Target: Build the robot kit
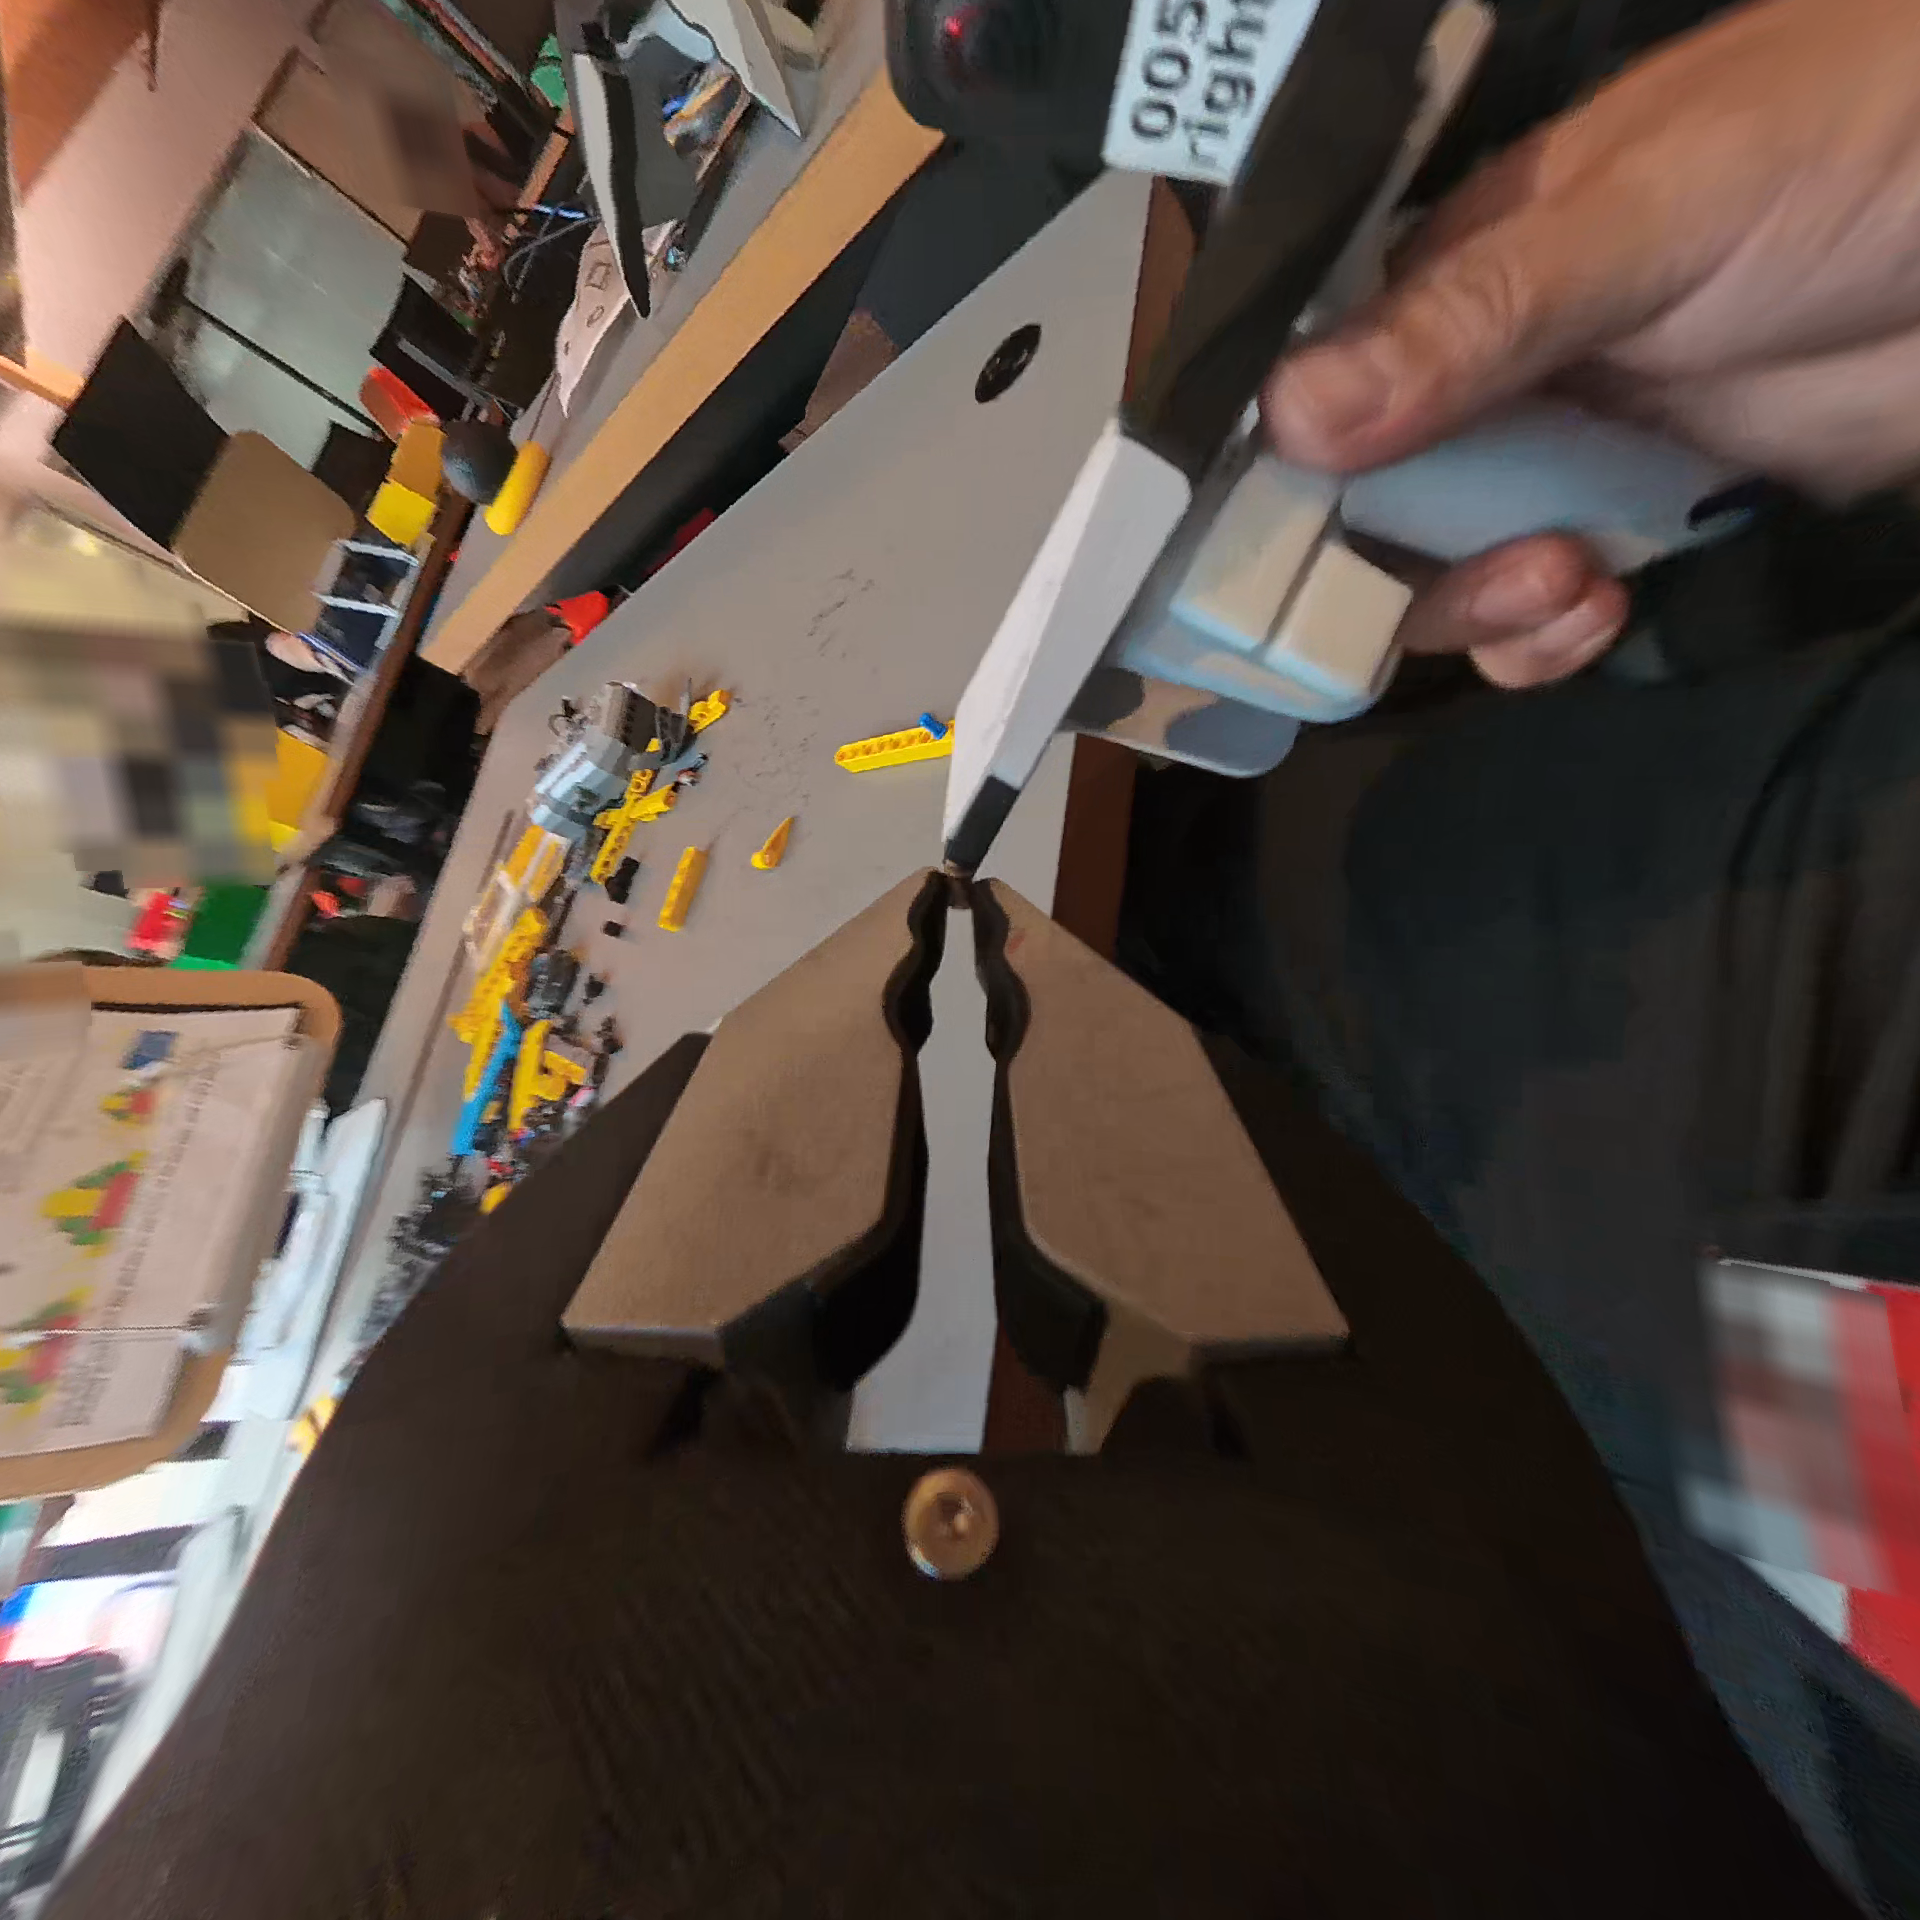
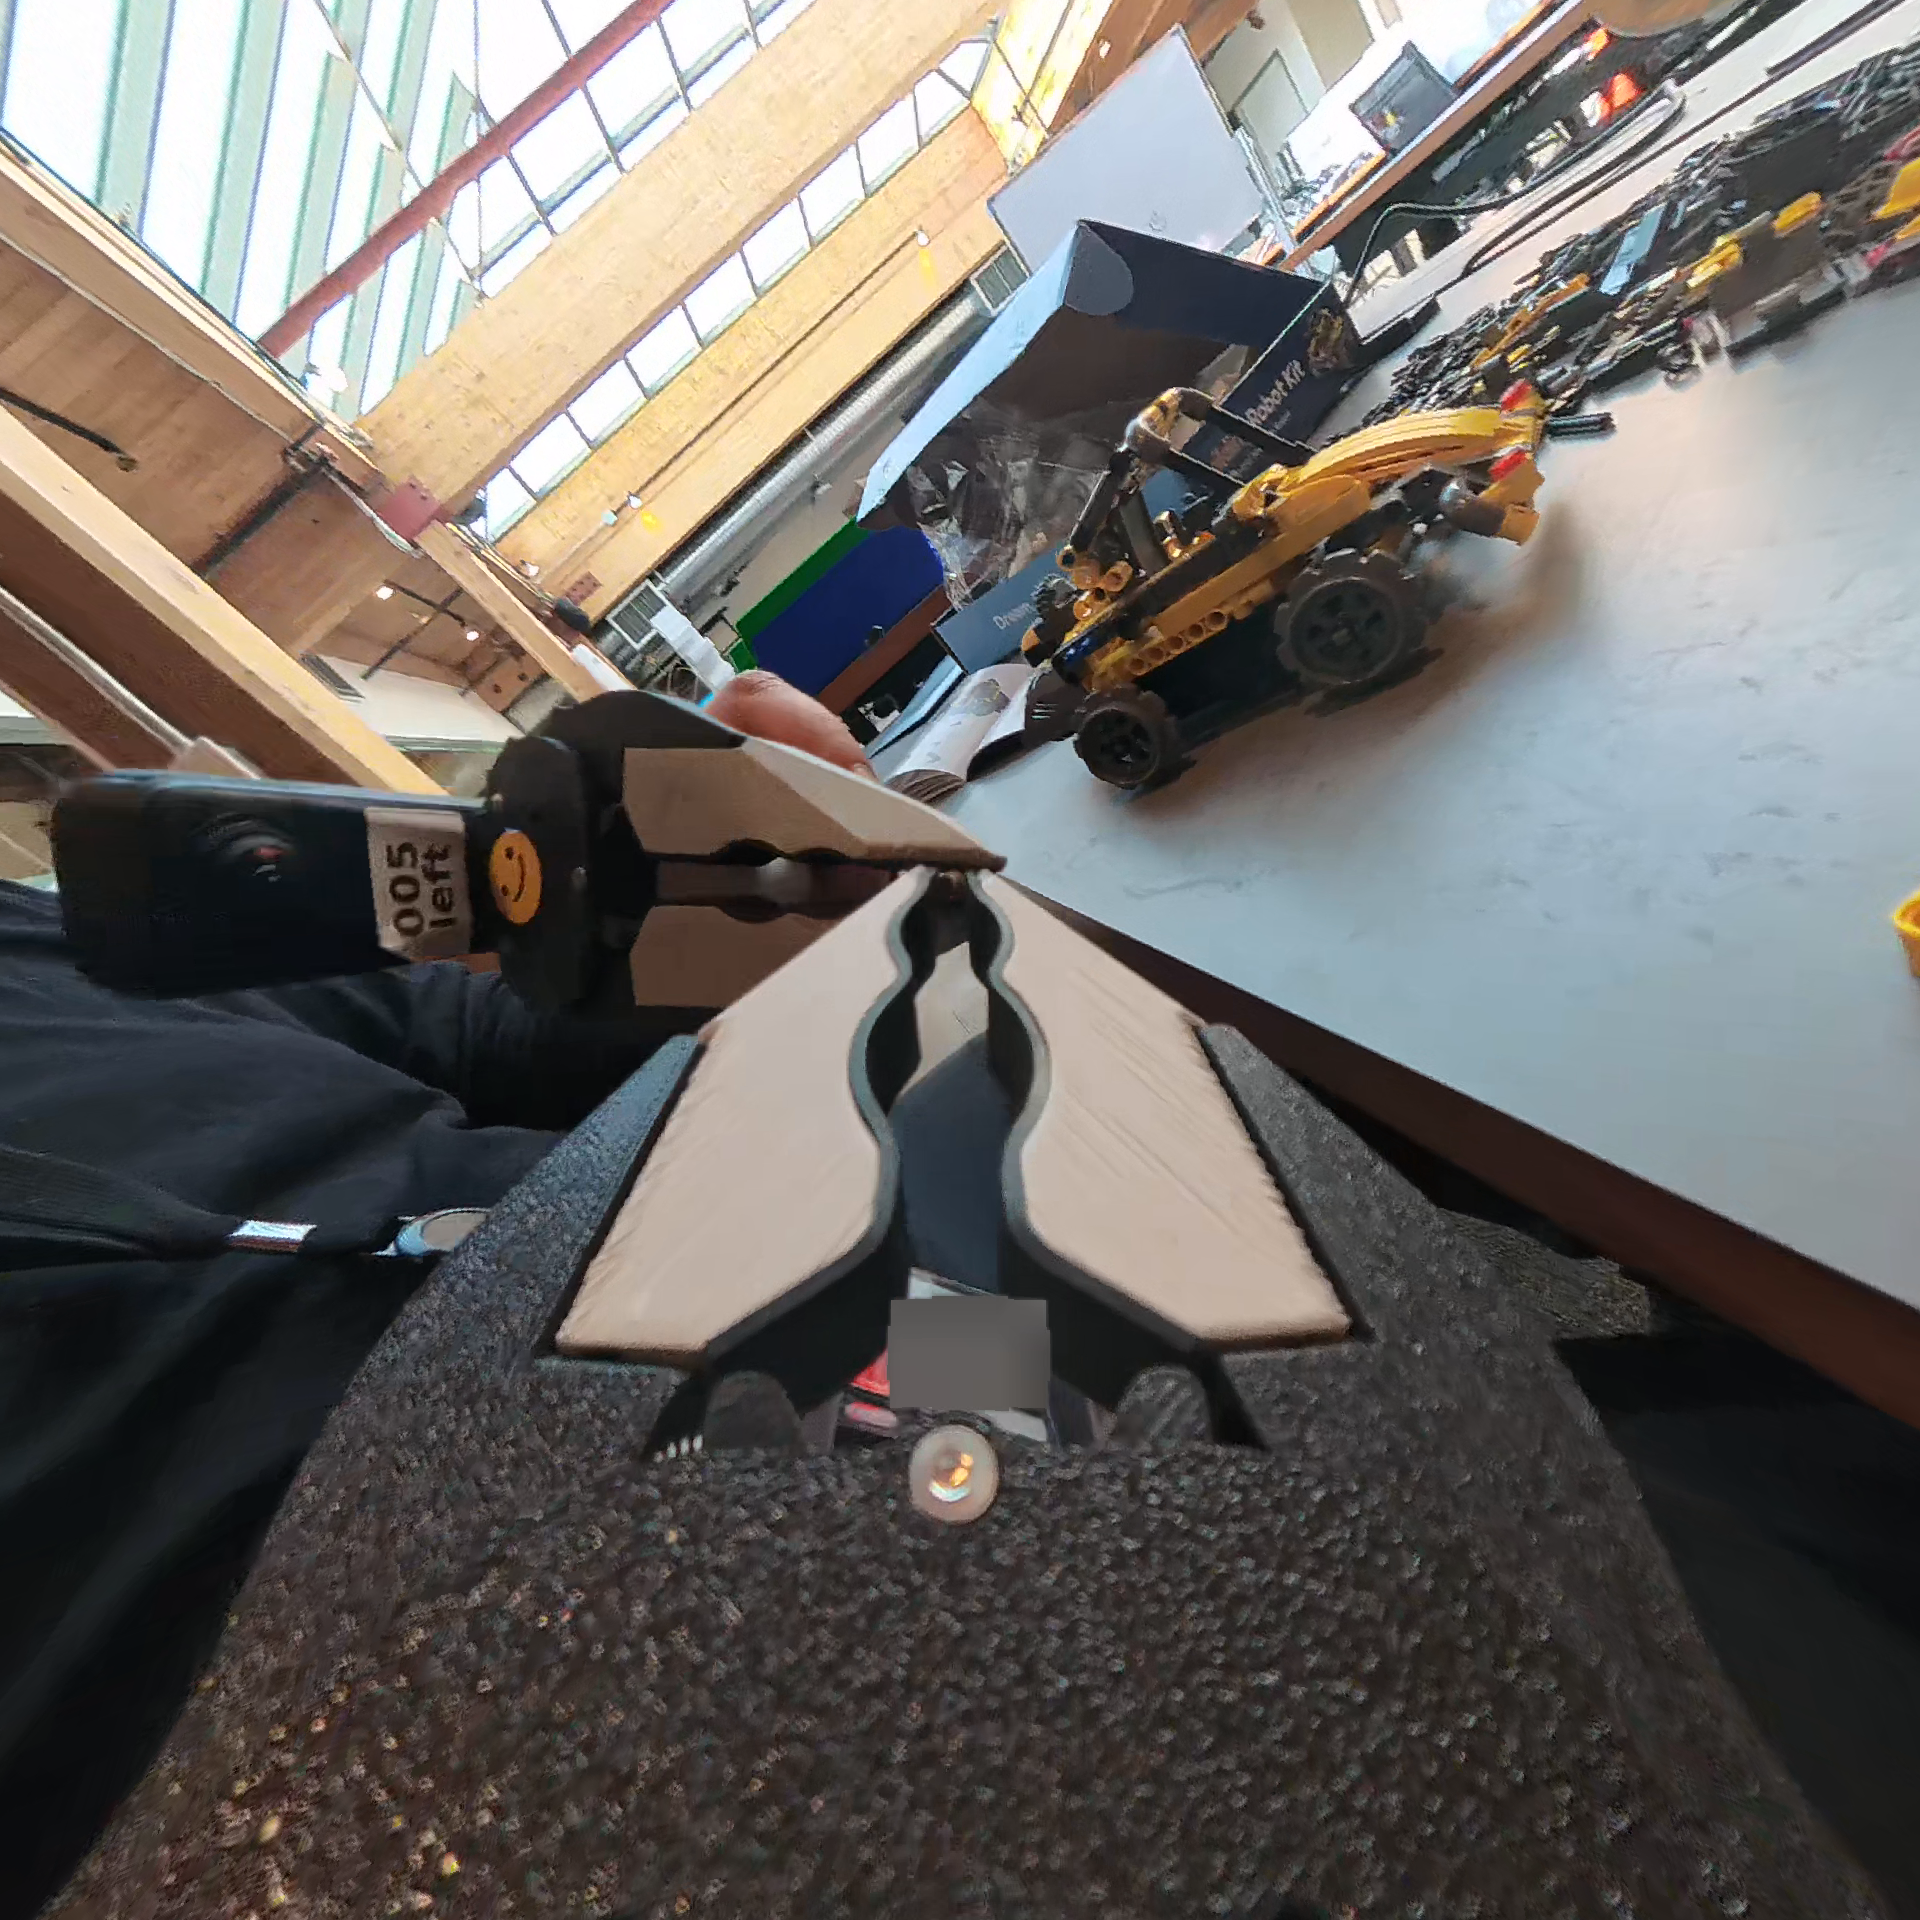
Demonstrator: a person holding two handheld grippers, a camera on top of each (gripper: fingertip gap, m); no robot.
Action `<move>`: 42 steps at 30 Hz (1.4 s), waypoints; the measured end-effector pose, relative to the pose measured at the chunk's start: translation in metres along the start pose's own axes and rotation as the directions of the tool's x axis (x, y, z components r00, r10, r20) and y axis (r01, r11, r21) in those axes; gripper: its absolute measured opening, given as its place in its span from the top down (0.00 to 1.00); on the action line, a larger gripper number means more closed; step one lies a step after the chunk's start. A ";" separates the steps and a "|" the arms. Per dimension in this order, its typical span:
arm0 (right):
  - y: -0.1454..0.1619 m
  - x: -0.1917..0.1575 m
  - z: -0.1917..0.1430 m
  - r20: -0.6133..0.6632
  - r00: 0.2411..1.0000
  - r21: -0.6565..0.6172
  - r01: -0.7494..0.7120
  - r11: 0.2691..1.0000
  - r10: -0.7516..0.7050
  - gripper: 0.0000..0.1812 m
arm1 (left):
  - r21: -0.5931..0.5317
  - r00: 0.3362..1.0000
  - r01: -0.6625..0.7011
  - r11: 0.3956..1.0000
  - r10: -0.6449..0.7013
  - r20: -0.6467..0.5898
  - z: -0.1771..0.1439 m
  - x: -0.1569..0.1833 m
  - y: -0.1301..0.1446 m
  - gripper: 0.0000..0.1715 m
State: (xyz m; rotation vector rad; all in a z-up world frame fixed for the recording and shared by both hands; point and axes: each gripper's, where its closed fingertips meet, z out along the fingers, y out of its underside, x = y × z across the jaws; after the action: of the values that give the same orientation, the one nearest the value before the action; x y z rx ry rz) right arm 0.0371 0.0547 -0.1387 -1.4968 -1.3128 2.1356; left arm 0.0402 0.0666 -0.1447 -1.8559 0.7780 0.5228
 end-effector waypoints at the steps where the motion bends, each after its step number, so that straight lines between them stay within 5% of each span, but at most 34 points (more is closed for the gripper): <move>1: 0.001 0.001 0.000 -0.005 1.000 -0.003 0.001 1.000 -0.001 0.98 | -0.010 0.999 -0.049 0.999 0.049 0.015 0.001 0.001 0.001 0.99; 5: 0.000 0.002 -0.001 -0.005 1.000 0.005 -0.018 1.000 0.018 0.97 | -0.034 0.989 -0.137 0.990 0.139 0.049 0.002 0.001 0.003 0.99; 18: -0.006 0.011 -0.009 -0.123 0.987 -0.027 0.103 0.994 -0.105 0.98 | -0.006 0.993 -0.106 0.994 0.106 0.044 0.013 0.000 -0.001 0.99; 22: -0.020 0.026 -0.026 -0.221 0.963 -0.055 0.148 0.987 -0.157 0.98 | 0.016 0.999 0.018 1.000 -0.018 -0.026 0.024 -0.001 -0.003 0.93; 27: -0.042 0.066 -0.060 -0.418 0.855 -0.244 0.220 0.945 -0.307 0.99 | 0.014 0.976 0.138 0.990 -0.133 -0.170 0.046 -0.008 0.001 0.83; 35: -0.039 0.099 -0.066 -0.421 0.873 -0.408 0.059 0.911 -0.246 0.99 | -0.124 0.869 0.217 0.968 -0.249 -0.427 0.108 -0.014 0.022 0.79; 42: -0.038 0.105 -0.071 -0.412 0.893 -0.435 -0.015 0.900 -0.183 0.99 | -0.127 0.865 0.232 0.964 -0.264 -0.426 0.132 -0.019 0.022 0.70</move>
State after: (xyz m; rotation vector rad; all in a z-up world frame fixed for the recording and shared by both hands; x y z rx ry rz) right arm 0.0375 0.1788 -0.1828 -1.8992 -1.6876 1.3692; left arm 0.0105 0.1871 -0.1985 -2.1370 0.8011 -0.0453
